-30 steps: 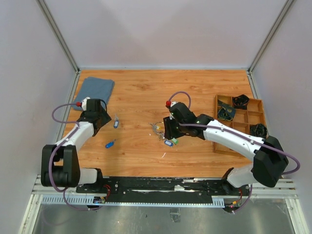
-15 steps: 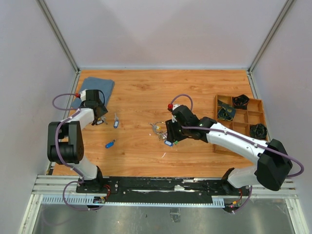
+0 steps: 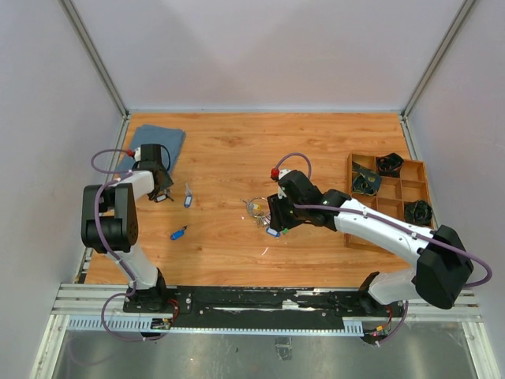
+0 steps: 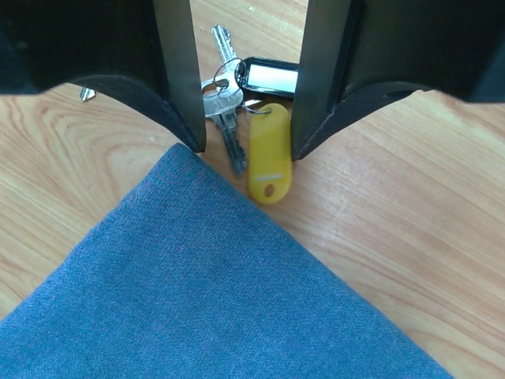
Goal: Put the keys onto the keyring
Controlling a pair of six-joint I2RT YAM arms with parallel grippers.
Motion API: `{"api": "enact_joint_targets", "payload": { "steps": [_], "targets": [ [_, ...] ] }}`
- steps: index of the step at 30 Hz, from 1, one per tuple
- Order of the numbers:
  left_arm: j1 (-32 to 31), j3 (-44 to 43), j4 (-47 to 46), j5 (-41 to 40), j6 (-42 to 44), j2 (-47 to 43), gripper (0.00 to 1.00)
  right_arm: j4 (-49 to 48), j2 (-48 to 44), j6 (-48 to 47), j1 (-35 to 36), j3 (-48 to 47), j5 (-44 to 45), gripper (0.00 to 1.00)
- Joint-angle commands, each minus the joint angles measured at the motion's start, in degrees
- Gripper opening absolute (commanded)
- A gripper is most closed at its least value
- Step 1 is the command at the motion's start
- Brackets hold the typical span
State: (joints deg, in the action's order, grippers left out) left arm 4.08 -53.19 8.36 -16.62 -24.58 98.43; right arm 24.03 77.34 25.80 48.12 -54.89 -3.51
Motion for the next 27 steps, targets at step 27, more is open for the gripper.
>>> {"api": "enact_joint_targets", "payload": {
  "steps": [27],
  "targets": [
    [-35.1,18.1,0.2,7.5,-19.0,-18.1,0.24,2.2,-2.9,1.3,0.0,0.3,6.3,0.5]
  ]
}}
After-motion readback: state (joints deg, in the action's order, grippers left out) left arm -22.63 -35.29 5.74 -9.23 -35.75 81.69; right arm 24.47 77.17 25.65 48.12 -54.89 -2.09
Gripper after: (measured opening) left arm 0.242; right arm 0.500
